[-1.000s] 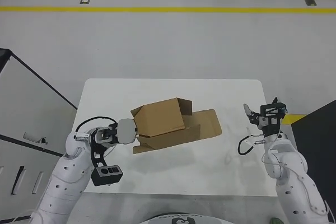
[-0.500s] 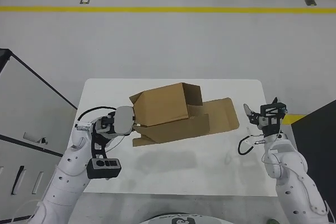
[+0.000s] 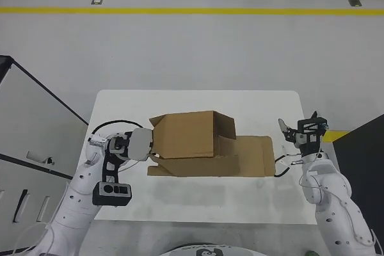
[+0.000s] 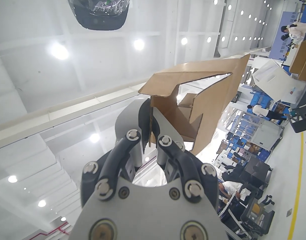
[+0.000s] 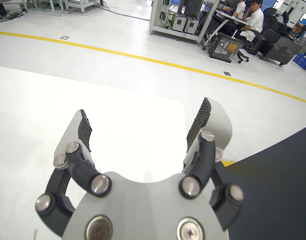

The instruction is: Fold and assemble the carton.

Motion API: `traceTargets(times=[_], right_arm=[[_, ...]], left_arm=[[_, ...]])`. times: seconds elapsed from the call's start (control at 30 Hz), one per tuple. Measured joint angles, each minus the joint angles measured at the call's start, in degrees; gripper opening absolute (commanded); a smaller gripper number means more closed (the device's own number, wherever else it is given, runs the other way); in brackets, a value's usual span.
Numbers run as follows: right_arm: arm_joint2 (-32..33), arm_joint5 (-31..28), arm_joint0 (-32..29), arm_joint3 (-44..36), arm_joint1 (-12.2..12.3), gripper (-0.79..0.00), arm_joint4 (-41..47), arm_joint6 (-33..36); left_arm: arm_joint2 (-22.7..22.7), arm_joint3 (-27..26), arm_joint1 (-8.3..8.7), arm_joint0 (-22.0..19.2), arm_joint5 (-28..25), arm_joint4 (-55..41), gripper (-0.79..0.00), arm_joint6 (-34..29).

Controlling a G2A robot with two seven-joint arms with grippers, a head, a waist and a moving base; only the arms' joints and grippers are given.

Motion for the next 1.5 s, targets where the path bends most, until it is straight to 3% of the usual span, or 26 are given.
traceTargets(times=[0.47,0.73,1.13,1.37,1.5], right_arm=[[0.00,0.00,0.00,0.00,0.00,0.000,0.00,0.00],[0.00,0.00,0.00,0.00,0.00,0.000,0.00,0.00],[0.00,0.00,0.00,0.00,0.00,0.000,0.00,0.00],[0.00,0.00,0.00,0.00,0.00,0.000,0.00,0.00],[0.00,0.00,0.00,0.00,0.00,0.000,0.00,0.00]], left_arm=[[1.18,-2.62,0.30,-1.80,-5.06,5.86,-0.785,0.35],[2.73,-2.10,-0.02,-3.19,-4.18,6.14,-0.785,-0.65],[0.59,-3.60,-0.45,-1.83,1.42,2.04,-0.785,-8.00],[0.60,-3.82,-0.46,-1.79,1.42,2.00,-0.785,-8.11],[0.79,-5.01,-0.69,-0.74,0.96,-0.32,-0.785,-11.60]])
